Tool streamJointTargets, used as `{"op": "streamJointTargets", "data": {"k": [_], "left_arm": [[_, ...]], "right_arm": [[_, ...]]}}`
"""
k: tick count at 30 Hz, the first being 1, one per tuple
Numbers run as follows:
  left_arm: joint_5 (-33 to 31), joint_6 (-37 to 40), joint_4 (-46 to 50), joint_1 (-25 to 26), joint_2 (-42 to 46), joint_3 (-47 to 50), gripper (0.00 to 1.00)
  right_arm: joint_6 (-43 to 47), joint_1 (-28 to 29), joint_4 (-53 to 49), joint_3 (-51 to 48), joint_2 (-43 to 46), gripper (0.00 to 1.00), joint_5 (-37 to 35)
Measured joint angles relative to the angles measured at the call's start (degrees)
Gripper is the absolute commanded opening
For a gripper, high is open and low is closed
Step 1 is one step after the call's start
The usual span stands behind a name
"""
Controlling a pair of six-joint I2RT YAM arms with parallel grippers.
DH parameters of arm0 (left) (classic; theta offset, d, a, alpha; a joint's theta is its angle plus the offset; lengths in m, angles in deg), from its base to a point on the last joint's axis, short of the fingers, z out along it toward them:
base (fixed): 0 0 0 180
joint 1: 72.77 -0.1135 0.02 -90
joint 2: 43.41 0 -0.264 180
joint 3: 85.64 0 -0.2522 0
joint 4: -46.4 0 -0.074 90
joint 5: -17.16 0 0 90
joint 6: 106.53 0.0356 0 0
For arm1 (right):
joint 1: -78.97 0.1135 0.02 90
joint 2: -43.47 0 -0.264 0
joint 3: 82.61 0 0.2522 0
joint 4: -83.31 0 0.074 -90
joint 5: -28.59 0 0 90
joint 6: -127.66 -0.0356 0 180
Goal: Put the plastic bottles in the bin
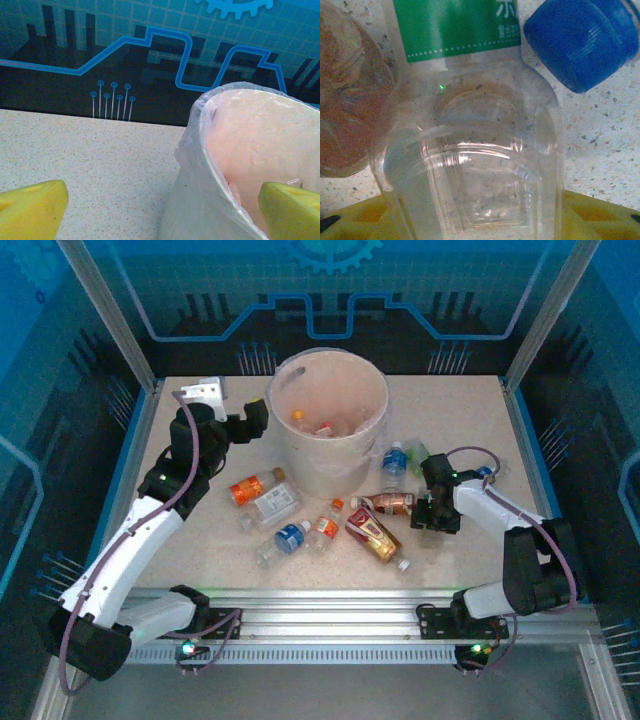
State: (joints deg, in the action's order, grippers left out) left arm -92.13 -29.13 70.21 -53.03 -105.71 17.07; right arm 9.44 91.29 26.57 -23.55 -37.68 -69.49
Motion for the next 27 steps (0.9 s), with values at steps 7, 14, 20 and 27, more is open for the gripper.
{"op": "streamJointTargets", "data": {"k": [7, 14, 20, 27], "left_arm": [[0.0, -1.0, 0.0, -0.2, 0.0, 0.0, 0.99], [0.0, -1.1, 0.0, -0.2, 0.0, 0.2, 0.99], [0.0, -1.9, 0.0, -0.3, 0.0, 1.1, 0.99], [0.0, -4.0, -0.1, -0.5, 0.0, 3.0, 0.99]], "right_arm": [[0.0, 0.2, -2.0, 0.5, 3.2, 0.4, 0.0], [0.0, 2.8, -7.8, 7.6, 8.6, 0.37, -1.6], [0.4, 4.4, -13.0, 18.2, 13.7, 0.34, -3.8], [3.4, 5.5, -16.2, 35.7, 14.2, 0.31, -5.0]]}}
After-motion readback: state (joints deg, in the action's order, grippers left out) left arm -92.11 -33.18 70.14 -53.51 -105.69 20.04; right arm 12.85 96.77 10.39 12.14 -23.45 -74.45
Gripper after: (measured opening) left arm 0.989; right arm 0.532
